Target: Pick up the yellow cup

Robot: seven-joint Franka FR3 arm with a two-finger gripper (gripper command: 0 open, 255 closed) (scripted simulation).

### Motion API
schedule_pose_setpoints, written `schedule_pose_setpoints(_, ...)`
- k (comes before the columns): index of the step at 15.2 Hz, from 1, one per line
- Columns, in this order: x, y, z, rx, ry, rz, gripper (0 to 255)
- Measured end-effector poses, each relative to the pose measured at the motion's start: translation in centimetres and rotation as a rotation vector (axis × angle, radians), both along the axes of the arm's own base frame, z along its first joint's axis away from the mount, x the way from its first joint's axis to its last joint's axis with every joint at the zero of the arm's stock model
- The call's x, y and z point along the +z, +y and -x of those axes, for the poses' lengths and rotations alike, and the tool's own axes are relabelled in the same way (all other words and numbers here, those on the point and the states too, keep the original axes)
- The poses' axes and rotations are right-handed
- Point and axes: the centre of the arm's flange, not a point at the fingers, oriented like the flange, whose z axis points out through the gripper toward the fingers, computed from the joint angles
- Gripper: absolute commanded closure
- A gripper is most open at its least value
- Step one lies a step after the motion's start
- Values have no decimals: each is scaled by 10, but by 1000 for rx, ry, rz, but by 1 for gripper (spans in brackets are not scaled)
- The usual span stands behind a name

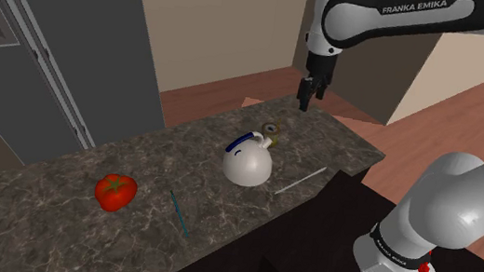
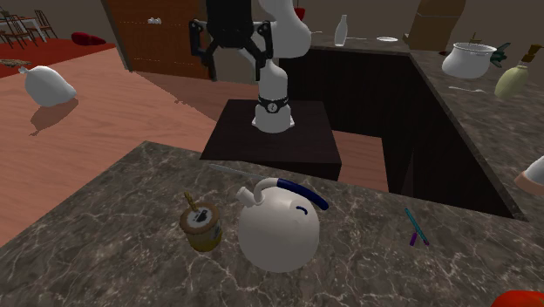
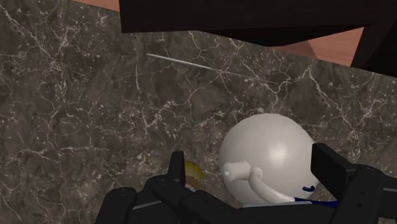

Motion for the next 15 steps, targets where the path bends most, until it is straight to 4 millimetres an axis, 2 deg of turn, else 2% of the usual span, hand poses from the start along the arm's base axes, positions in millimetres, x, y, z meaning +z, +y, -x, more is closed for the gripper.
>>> schedule_pose_setpoints(5, -51, -19, -40, -6, -8, -7, 0)
schedule_pose_setpoints(8, -79, -28, -71, -9, -12, -11, 0)
schedule_pose_setpoints(13, -125, -45, -107, -14, -20, -18, 0)
schedule_pose_setpoints(15, -143, -52, -129, -16, -23, -20, 0)
